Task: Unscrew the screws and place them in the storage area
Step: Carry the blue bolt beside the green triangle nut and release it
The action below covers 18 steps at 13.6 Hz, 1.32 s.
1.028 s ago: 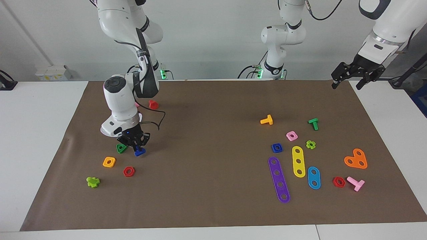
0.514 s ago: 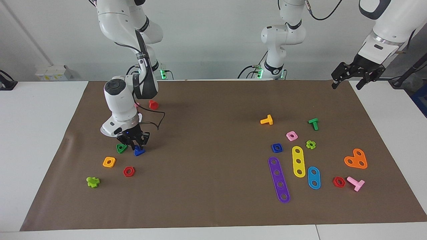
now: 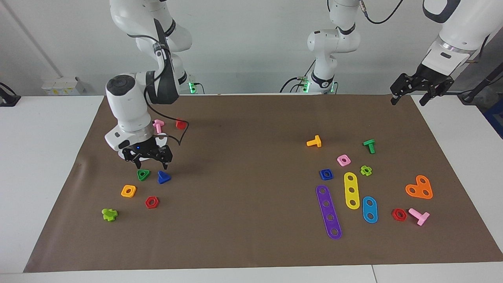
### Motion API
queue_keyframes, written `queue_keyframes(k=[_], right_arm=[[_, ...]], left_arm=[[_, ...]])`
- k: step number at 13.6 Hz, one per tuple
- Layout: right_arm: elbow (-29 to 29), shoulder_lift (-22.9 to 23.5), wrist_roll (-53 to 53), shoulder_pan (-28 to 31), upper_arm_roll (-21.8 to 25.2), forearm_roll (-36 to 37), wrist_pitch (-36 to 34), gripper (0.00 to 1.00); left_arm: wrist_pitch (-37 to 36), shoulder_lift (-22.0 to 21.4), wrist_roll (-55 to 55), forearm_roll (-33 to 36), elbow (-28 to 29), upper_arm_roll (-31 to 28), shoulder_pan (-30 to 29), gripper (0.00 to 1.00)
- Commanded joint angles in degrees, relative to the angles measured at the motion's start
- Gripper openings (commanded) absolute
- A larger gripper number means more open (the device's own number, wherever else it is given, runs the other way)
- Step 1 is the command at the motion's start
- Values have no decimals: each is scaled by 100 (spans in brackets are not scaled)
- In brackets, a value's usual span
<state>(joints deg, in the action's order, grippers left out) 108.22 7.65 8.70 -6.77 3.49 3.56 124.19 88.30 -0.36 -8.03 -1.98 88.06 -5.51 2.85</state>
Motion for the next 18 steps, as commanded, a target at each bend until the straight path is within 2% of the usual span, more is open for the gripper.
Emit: queue_keyframes(k=[1, 4, 7, 12, 15, 18], right_arm=[[-607, -438, 44, 271, -68, -40, -1078, 100], [-1038, -887, 0, 605, -50, -354, -2290, 100], [-1907, -906, -52, 844, -59, -305, -3364, 100], [-2032, -924, -105, 861, -103, -287, -3937, 100], [-2050, -924, -272, 817, -129, -6, -3877, 100], [-2015, -950, -273, 677, -147, -57, -3867, 100]], left_arm=[[47, -114, -41, -74, 142, 23, -57, 100], [47, -114, -41, -74, 142, 23, -57, 100], [47, -114, -41, -74, 142, 23, -57, 100], [47, -114, -41, -74, 142, 23, -57, 100], [47, -114, -41, -74, 142, 23, -57, 100], [47, -114, -41, -74, 142, 23, -57, 100]])
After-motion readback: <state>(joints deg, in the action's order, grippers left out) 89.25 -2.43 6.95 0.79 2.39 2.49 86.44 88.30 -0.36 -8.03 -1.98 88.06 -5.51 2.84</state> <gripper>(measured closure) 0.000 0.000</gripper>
